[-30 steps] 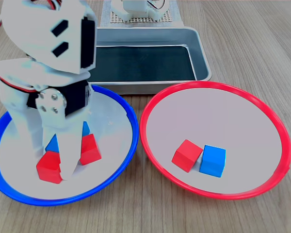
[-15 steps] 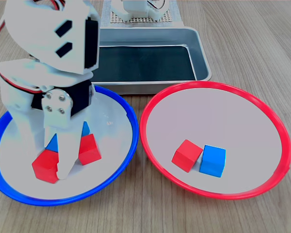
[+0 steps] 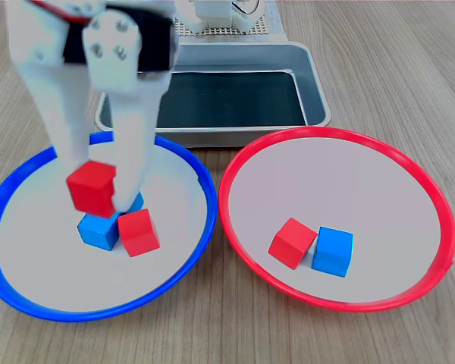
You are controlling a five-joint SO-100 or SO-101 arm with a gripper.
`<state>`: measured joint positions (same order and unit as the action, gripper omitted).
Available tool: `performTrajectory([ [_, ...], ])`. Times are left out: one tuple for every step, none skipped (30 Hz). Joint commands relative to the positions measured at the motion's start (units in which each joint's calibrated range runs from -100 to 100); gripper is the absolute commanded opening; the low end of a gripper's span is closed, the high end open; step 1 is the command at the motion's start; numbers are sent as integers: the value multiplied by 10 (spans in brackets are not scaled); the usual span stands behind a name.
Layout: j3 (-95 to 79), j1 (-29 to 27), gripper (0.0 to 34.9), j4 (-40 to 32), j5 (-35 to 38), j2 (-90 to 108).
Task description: Relocate any misplaced blocks to their matching dishes.
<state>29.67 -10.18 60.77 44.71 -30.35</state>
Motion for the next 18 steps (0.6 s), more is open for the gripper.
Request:
performTrajectory([
  [-28, 42, 4, 51, -21, 105],
  [-41, 55, 4, 60, -26, 118],
  [-68, 77, 4, 65, -35, 135],
  [-89, 96, 4, 65, -42, 145],
  [-106, 114, 4, 64, -49, 153],
  [-121, 130, 4, 61, -57, 158],
  [-128, 143, 4, 59, -62, 160],
  [-134, 159, 4, 59, -69, 161],
  [-137, 167, 4, 58, -72, 161],
  [-142, 187, 4, 53, -82, 157],
  [-147, 194, 4, 49, -84, 156],
  [-152, 201, 4, 41, -89, 152],
  [-156, 208, 4, 32, -93, 146],
  [-161, 212, 4, 20, -97, 140],
  [-165, 216, 4, 11, -100, 133],
  [-171, 219, 4, 0, -103, 126],
  [-175, 221, 4, -7, -105, 120],
  [-180, 222, 4, -15, -106, 113],
])
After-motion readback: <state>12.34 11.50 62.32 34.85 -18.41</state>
